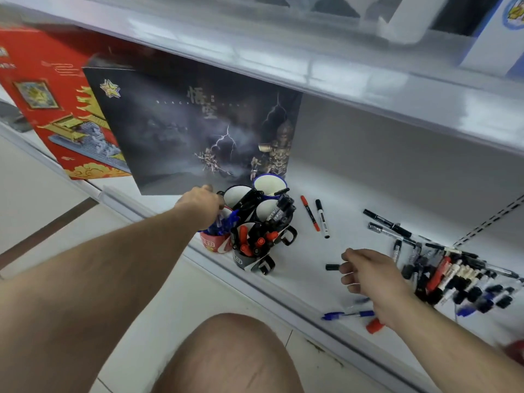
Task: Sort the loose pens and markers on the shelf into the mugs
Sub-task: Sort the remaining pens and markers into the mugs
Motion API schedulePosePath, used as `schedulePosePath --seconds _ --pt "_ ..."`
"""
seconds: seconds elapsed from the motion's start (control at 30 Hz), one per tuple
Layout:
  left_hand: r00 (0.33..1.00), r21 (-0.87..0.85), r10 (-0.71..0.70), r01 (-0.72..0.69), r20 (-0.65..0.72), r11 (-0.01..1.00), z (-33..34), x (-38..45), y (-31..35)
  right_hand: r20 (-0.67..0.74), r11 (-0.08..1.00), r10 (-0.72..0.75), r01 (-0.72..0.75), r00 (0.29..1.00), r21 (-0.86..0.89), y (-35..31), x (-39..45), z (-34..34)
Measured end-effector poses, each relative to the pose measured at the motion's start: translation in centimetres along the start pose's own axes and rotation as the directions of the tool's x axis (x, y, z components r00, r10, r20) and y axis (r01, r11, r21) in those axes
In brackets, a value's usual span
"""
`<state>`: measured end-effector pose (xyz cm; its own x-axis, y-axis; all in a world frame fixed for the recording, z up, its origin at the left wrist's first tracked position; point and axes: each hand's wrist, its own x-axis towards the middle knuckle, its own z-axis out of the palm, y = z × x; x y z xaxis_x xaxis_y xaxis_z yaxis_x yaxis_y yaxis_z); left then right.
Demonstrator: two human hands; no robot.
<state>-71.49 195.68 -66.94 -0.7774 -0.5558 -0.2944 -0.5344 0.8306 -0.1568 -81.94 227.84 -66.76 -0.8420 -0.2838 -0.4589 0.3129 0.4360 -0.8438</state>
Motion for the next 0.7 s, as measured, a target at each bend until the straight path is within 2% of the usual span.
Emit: schedulePosePath --seconds 0.07,0.2,0.27,0.3,0.37,0.4,0.43,0.47,0.5,0.53,0.57,0.6,0.63,0.7 --pt "1.000 -0.048 0.023 -0.022 0.009 0.999 1.4 0.5 0.4 -0.005 1.000 0.018 -0.018 1.000 0.014 0.4 0.5 0.2" --pt "0.997 0.020 0.054 -0.055 0.048 0.998 4.8 0.6 1.0 0.007 0.998 0.048 -0.048 0.999 0.039 0.8 1.2 0.7" --pt "0.996 -0.021 0.046 -0.045 0.081 0.999 5.0 0.4 0.6 0.014 0.997 0.060 -0.060 0.998 0.048 0.9 1.4 1.0" --pt "0.997 -0.074 0.038 -0.033 0.063 0.997 5.0 0.2 0.3 0.018 0.997 0.064 -0.065 0.998 0.048 1.0 1.5 1.2" --pt "0.993 -0.264 -0.061 0.032 -0.101 0.964 5.1 -0.4 -0.2 0.029 0.995 0.075 -0.077 0.997 0.057 1.0 1.5 1.6" --pt "0.961 -0.422 -0.185 0.084 -0.204 0.903 5.4 -0.8 -0.2 0.035 0.994 0.081 -0.084 0.996 0.066 0.9 1.6 1.7" --pt "0.904 -0.605 -0.353 0.145 -0.240 0.783 5.6 -1.1 0.0 0.041 0.993 0.087 -0.090 0.995 0.078 0.9 1.6 1.9" --pt "0.845 -0.785 -0.508 0.197 -0.168 0.587 5.7 -1.4 0.3 0.047 0.991 0.092 -0.096 0.995 0.091 0.9 1.6 2.1" --pt "0.793 -0.916 -0.609 0.242 -0.004 0.321 5.4 -1.9 0.9 0.050 0.990 0.098 -0.102 0.994 0.102 0.9 1.6 2.2" --pt "0.758 -0.959 -0.623 0.281 0.193 0.044 5.0 -2.0 1.5 0.054 0.988 0.101 -0.106 0.993 0.110 0.9 1.6 2.3" --pt "0.752 -0.942 -0.567 0.281 0.336 -0.186 4.4 -2.0 2.1 0.057 0.987 0.102 -0.108 0.993 0.118 1.0 1.6 2.4" --pt "0.770 -0.911 -0.503 0.253 0.393 -0.324 3.7 -2.1 2.7 0.059 0.986 0.104 -0.110 0.993 0.122 1.0 1.5 2.4" --pt "0.794 -0.908 -0.474 0.225 0.381 -0.352 3.1 -1.9 3.1 0.059 0.986 0.105 -0.112 0.993 0.122 1.1 1.4 2.3" --pt "0.829 -0.944 -0.465 0.216 0.312 -0.249 3.0 -1.6 3.6 0.054 0.987 0.105 -0.111 0.993 0.120 1.4 1.3 2.0"
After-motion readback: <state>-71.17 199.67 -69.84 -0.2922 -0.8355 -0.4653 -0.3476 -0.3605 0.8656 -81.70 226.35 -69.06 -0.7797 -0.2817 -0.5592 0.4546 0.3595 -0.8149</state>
